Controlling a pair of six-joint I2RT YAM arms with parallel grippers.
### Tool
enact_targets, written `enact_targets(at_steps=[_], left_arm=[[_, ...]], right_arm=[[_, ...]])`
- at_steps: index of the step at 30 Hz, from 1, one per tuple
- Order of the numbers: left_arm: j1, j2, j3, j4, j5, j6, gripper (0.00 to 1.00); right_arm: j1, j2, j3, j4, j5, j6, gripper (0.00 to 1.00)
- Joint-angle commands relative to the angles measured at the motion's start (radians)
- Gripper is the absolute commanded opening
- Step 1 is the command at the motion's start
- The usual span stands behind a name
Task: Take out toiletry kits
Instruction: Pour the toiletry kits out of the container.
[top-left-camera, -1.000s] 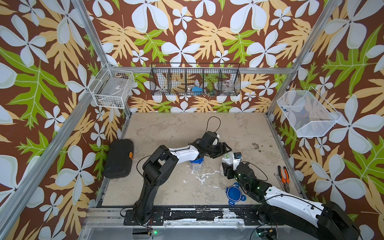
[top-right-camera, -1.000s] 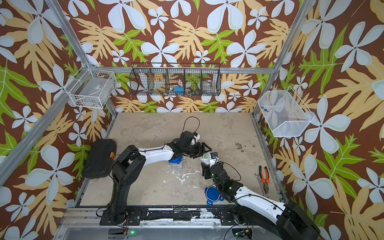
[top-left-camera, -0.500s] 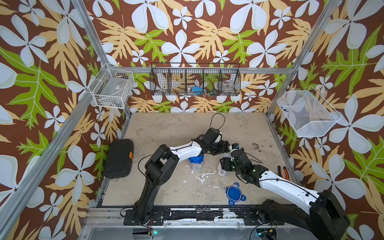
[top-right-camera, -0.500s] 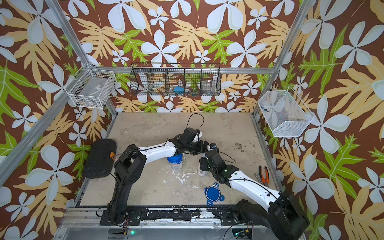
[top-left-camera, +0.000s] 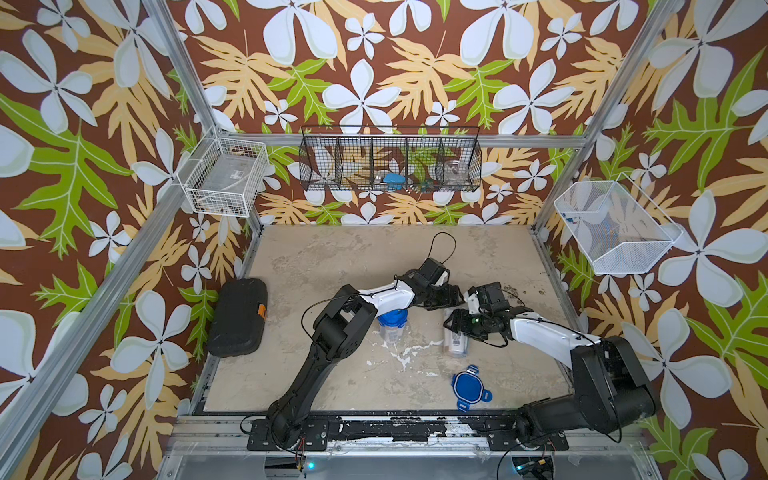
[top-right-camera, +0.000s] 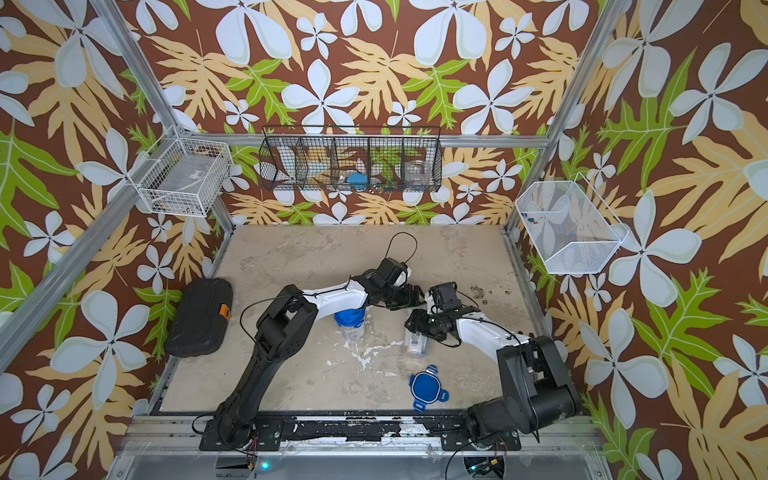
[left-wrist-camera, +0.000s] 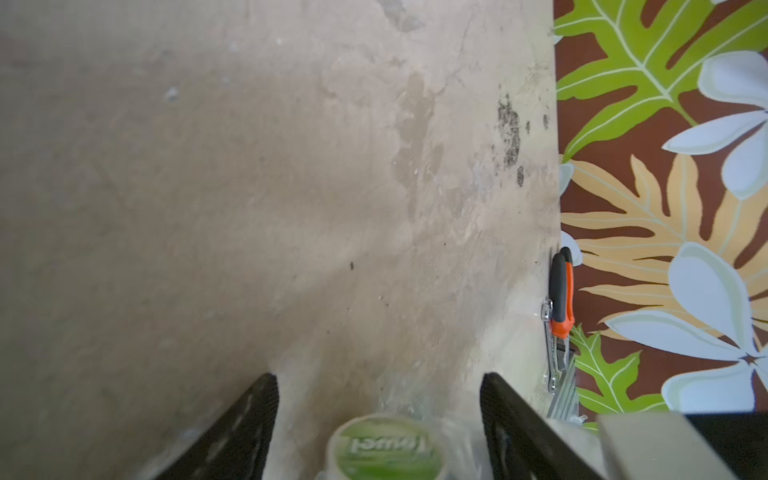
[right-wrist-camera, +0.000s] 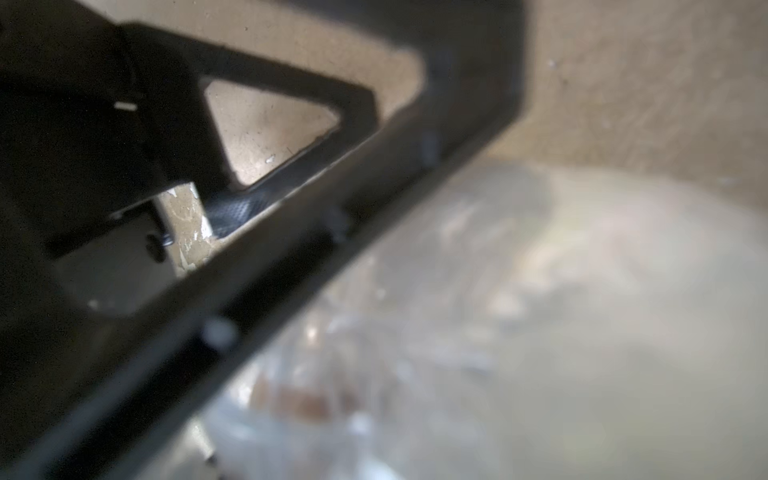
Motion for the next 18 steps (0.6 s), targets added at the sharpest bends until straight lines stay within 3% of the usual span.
enact_targets(at_steps=[1,7,12,18], left_arm=[[-0.004,0.014,-0.003,-0.130,0.024,0.065,0.79],[0.031,-0.045,0.048,-0.119,-0.019,0.053,0.83],[0.062,-0.093,0.077,-0.150,-0.033,0.084,0.85],[0.065,-0.243,-0.078,-0.086,-0.028,0.084,0.84]], right_arm=[[-0.001,0.047,0.032,-0.145,0.149,-0.064,0.73],[0.063,-0.147,0.073,-0.243,0.262,-0.063,0.94],[0.191,-0.220,0.075,-0.319,0.405,-0.019,0.98],[0.301,-0.291,-0.017,-0.271,0.501,0.078,1.00]])
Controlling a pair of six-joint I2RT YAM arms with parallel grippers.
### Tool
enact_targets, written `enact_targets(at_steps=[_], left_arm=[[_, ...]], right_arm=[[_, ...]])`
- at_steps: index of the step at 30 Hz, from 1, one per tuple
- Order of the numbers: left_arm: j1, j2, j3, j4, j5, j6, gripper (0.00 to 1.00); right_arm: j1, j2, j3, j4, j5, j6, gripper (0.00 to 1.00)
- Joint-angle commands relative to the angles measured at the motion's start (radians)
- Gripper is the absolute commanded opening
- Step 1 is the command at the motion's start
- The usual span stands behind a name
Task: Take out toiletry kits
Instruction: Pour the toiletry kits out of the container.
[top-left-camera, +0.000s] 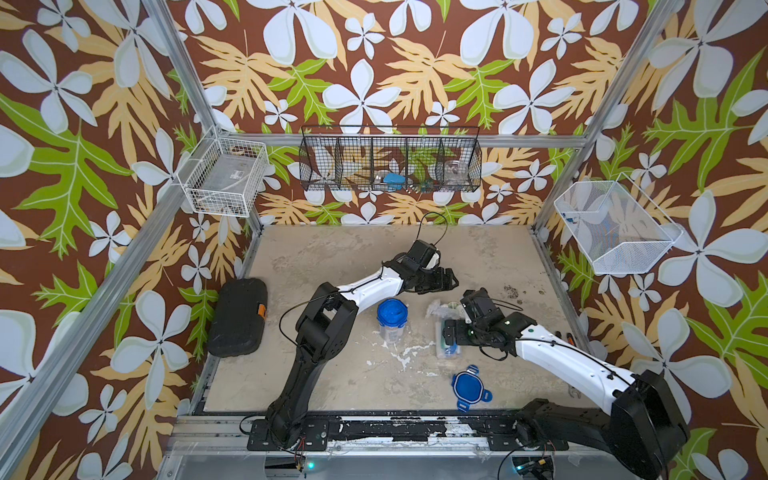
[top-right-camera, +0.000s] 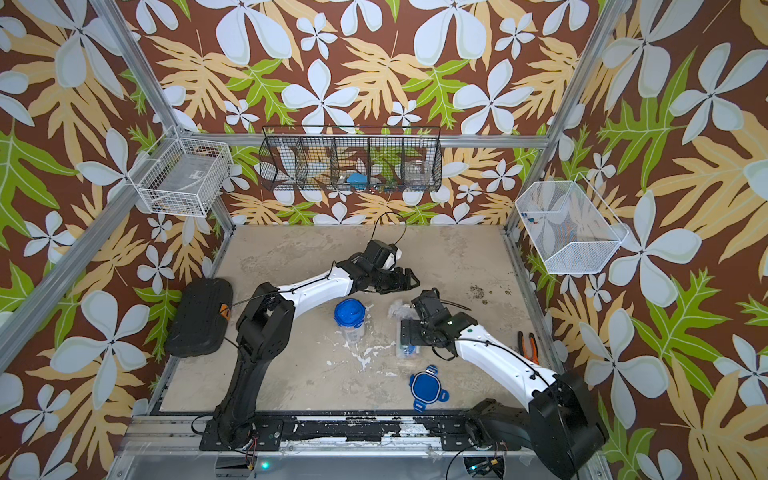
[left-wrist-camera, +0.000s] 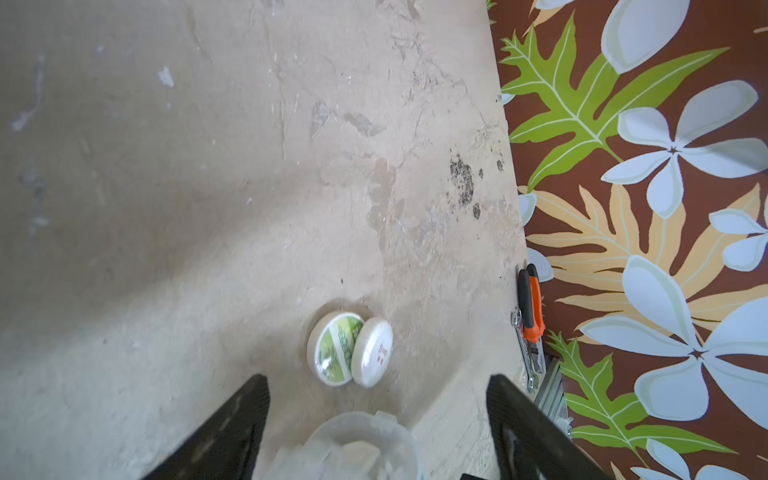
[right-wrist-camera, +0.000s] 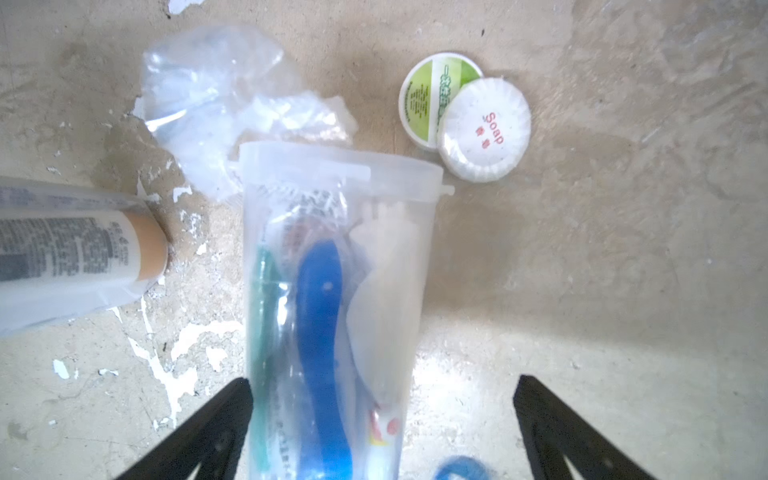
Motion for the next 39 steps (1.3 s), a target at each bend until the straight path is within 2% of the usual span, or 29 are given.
enact_targets(at_steps=[1,6,10,14,23,27,30,34,39], left_arm=[[0.000,-0.086,-0.069,0.038,-0.003,0.011,0.84],[0.000,-0.236,-0.170,0.058,-0.036,0.019,0.84],[0.000,-0.339,-0.219,0.056,-0.050,0.024,0.84],[-0.001,-0.436,-0.277,0.042,-0.068,0.042,0.84],[0.000,-0.706,-0.606,0.063,-0.117,0.066,0.84],[0.006,-0.806,-0.729,0.054,-0.142,0.078,0.84],[0.015,-0.868,-0.789,0.054,-0.155,0.076,0.85],[0.021,-0.916,-0.824,0.041,-0.164,0.086,0.85],[0.039,-0.956,-0.847,0.031,-0.167,0.099,0.85]], right_arm=[[0.043,-0.031,-0.038,0.019,0.088,0.058,1.00],[0.127,-0.014,-0.070,0.138,0.017,0.036,0.98],[0.127,-0.017,-0.126,0.159,0.030,0.034,0.92],[0.127,-0.069,-0.192,0.170,0.027,0.026,0.92],[0.130,-0.093,-0.247,0.262,-0.043,-0.015,0.82],[0.137,-0.065,-0.255,0.263,-0.045,-0.012,0.73],[0.142,-0.092,-0.266,0.238,-0.020,0.003,0.72],[0.142,-0.131,-0.228,0.124,0.005,0.041,0.65],[0.137,-0.105,-0.093,-0.150,-0.041,0.159,0.56]])
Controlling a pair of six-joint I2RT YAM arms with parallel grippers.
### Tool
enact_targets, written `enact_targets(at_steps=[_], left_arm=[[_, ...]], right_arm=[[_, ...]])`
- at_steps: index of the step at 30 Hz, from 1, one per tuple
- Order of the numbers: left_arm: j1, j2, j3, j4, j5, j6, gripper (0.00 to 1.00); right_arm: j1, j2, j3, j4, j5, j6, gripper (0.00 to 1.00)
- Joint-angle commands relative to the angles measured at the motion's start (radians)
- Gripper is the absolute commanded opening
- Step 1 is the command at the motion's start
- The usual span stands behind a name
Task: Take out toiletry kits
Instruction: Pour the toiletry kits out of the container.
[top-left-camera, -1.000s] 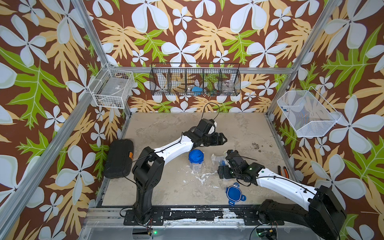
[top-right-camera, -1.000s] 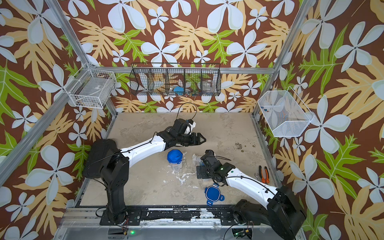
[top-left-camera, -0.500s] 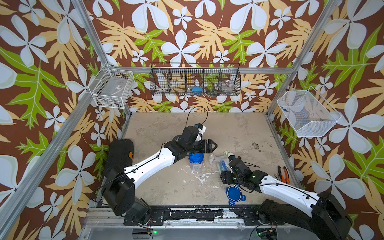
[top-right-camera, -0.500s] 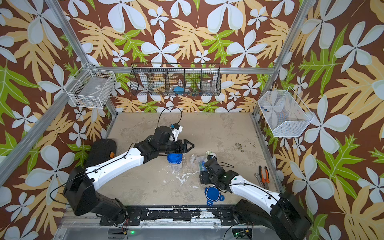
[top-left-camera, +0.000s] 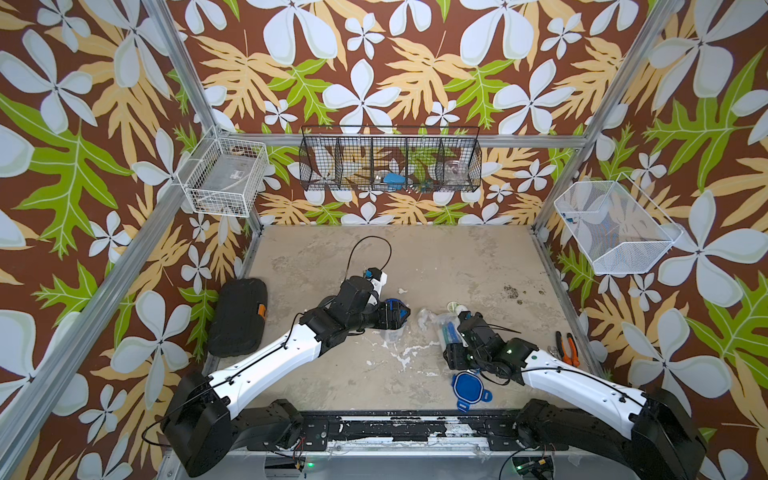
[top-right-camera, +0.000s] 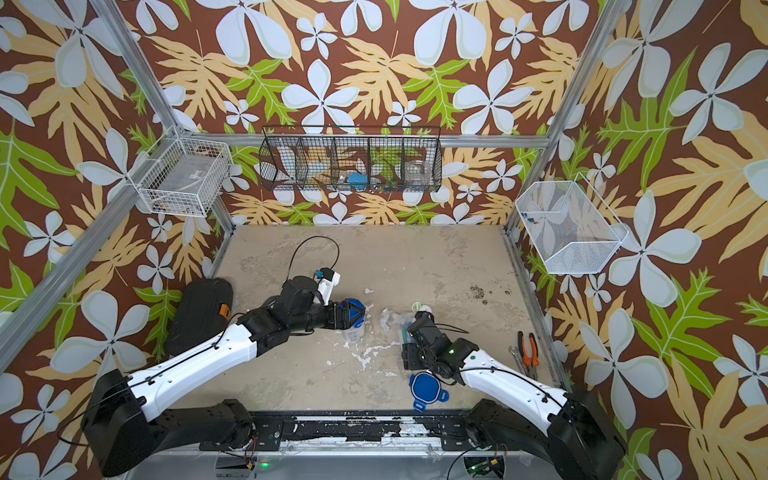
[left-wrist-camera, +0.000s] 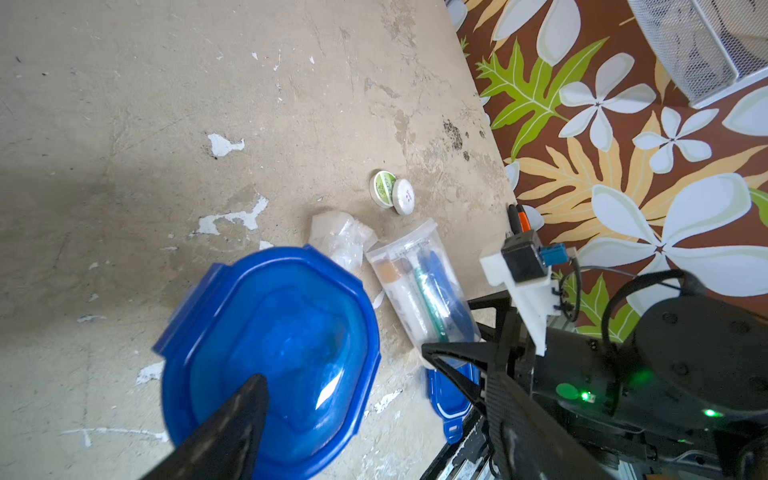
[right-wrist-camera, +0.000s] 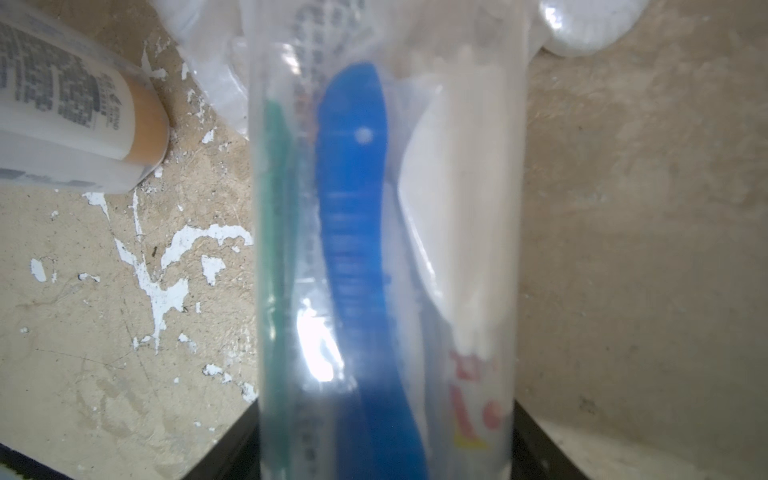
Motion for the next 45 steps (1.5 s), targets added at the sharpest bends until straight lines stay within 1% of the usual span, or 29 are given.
enact_targets(at_steps=[1,4,7,10,13,15,17,20,23,26,29,32,34,37,39,42,45], left_arm=[[0.011,-0.023,-0.008,-0.002,-0.019,0.022,0.85],[0.014,-0.039,-0.020,0.012,-0.018,0.019,0.86],[0.016,-0.042,-0.040,0.033,-0.017,0.020,0.86],[0.019,-0.054,-0.071,0.056,-0.018,0.014,0.85],[0.024,-0.076,-0.103,0.078,-0.012,0.002,0.86],[0.027,-0.086,-0.116,0.083,-0.012,0.001,0.86],[0.030,-0.089,-0.123,0.090,-0.009,0.004,0.86],[0.036,-0.098,-0.132,0.098,-0.004,0.002,0.86],[0.039,-0.108,-0.147,0.111,-0.006,-0.005,0.86],[0.039,-0.111,-0.154,0.108,-0.005,-0.006,0.85],[0.041,-0.128,-0.167,0.108,-0.013,-0.008,0.86],[0.042,-0.135,-0.169,0.108,-0.018,-0.009,0.86],[0.042,-0.131,-0.164,0.108,-0.018,-0.009,0.86],[0.043,-0.128,-0.156,0.113,-0.013,-0.018,0.86],[0.043,-0.129,-0.152,0.117,-0.004,-0.024,0.85],[0.042,-0.134,-0.144,0.117,0.009,-0.029,0.85],[0.043,-0.143,-0.135,0.122,0.021,-0.036,0.85]], right_arm=[[-0.005,0.024,0.106,-0.231,-0.039,0.088,0.55],[-0.008,0.048,0.223,-0.329,-0.075,0.078,0.53],[-0.044,0.080,0.285,-0.391,-0.150,0.050,0.49],[-0.097,0.121,0.294,-0.435,-0.229,0.007,0.46],[-0.165,0.162,0.324,-0.508,-0.253,-0.047,0.43],[-0.223,0.175,0.324,-0.529,-0.309,-0.082,0.41],[-0.260,0.189,0.346,-0.562,-0.331,-0.110,0.41],[-0.272,0.211,0.411,-0.603,-0.341,-0.122,0.41],[-0.281,0.232,0.375,-0.552,-0.389,-0.108,0.40],[-0.278,0.273,0.387,-0.586,-0.383,-0.128,0.35],[-0.279,0.238,0.473,-0.647,-0.303,-0.132,0.36],[-0.279,0.223,0.522,-0.689,-0.276,-0.135,0.36],[-0.279,0.202,0.488,-0.663,-0.287,-0.119,0.35],[-0.276,0.185,0.327,-0.581,-0.339,-0.108,0.33],[-0.275,0.197,0.280,-0.579,-0.348,-0.123,0.30],[-0.276,0.160,0.341,-0.620,-0.329,-0.119,0.30],[-0.276,0.159,0.417,-0.696,-0.309,-0.138,0.30]])
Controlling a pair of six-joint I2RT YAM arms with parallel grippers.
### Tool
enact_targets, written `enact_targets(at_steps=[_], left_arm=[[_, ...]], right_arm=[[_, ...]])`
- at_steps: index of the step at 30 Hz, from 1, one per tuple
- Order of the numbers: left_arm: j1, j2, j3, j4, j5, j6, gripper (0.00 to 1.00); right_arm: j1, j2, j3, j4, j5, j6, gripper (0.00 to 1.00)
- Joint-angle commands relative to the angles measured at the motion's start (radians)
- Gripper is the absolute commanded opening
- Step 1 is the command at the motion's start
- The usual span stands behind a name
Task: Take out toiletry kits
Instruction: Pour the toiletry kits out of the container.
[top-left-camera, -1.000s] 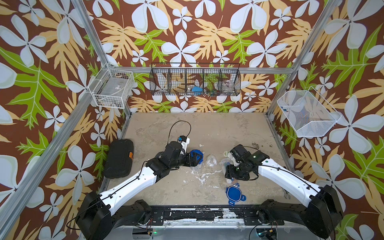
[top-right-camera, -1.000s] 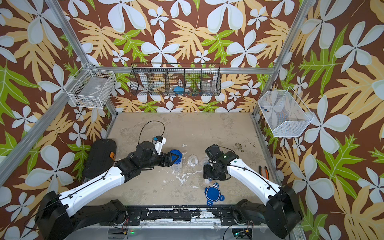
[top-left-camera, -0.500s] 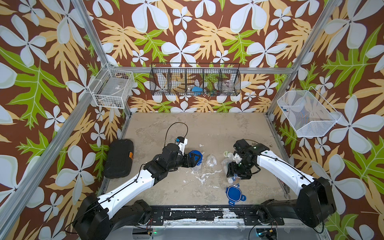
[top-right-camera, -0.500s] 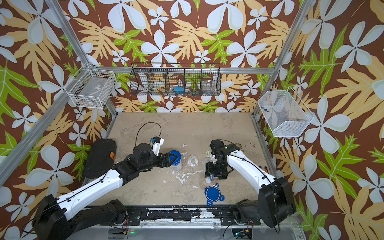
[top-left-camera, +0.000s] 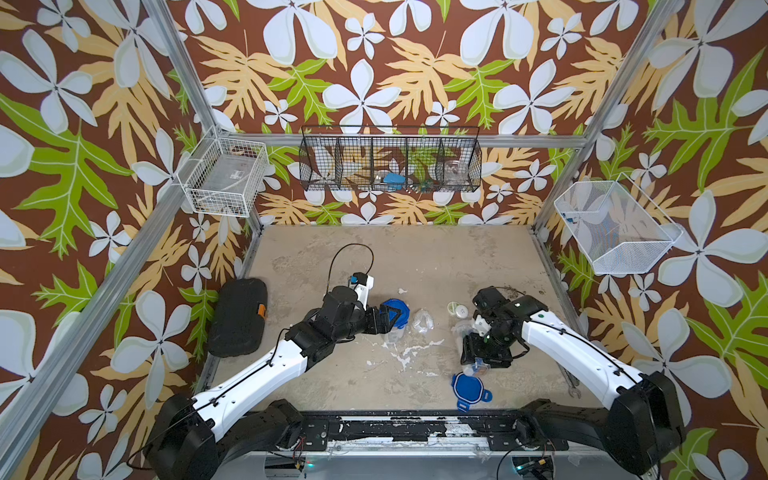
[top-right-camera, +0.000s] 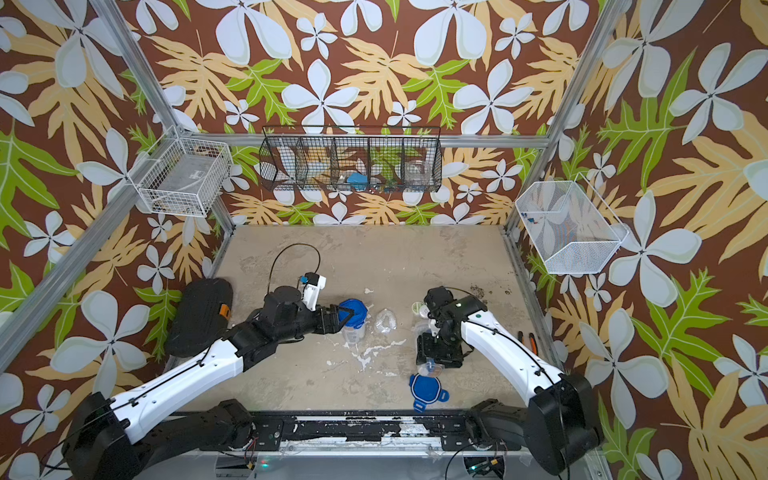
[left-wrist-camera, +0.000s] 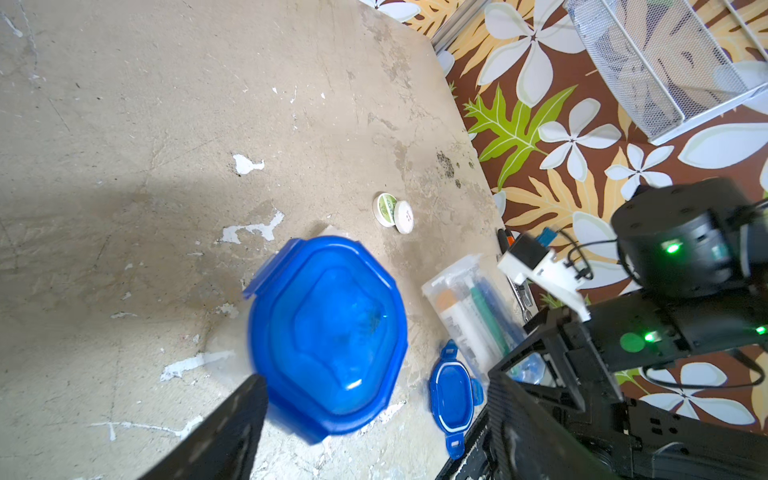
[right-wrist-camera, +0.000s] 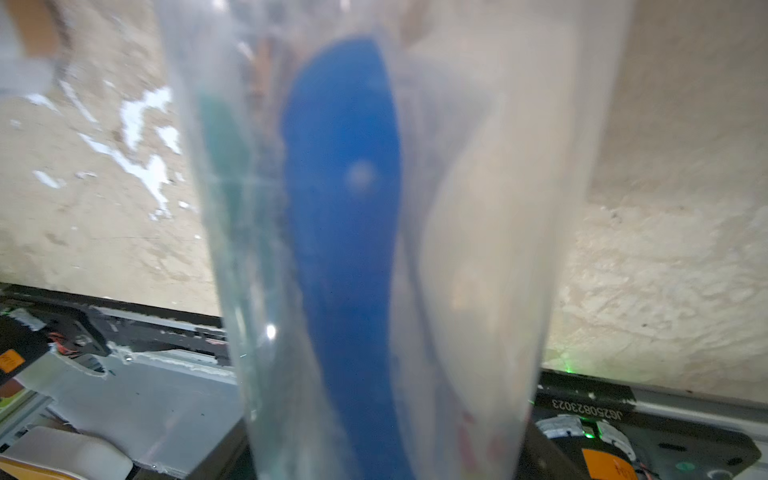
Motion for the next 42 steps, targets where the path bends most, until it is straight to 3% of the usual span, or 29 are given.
enact_targets(at_steps=[1,8,14,18,24,28,35,42], left_arm=[[0.001,-0.012,0.015,0.004,0.020,-0.011,0.85],[0.001,-0.019,0.040,0.008,0.024,-0.023,0.85],[0.001,-0.026,0.062,-0.013,0.014,-0.010,0.85],[0.001,-0.030,0.045,0.008,-0.002,-0.016,0.86],[0.001,-0.019,0.027,-0.016,-0.013,-0.003,0.85],[0.001,-0.021,0.004,-0.011,-0.016,-0.008,0.85],[0.001,-0.010,-0.036,0.009,-0.013,-0.021,0.85],[0.001,-0.022,-0.070,0.011,-0.014,-0.028,0.85]], right_arm=[[0.002,0.004,0.053,-0.075,0.019,-0.020,0.30],[0.018,0.105,-0.049,0.003,0.013,-0.050,0.21],[0.067,0.121,0.139,-0.086,0.082,-0.051,0.18],[0.086,0.158,0.120,-0.017,0.152,-0.030,0.17],[0.250,0.233,0.052,0.157,0.232,0.073,0.19],[0.258,0.236,-0.003,0.252,0.306,0.086,0.48],[0.344,0.042,-0.166,0.492,0.327,0.066,0.82],[0.384,-0.120,-0.356,0.677,0.389,0.133,0.91]])
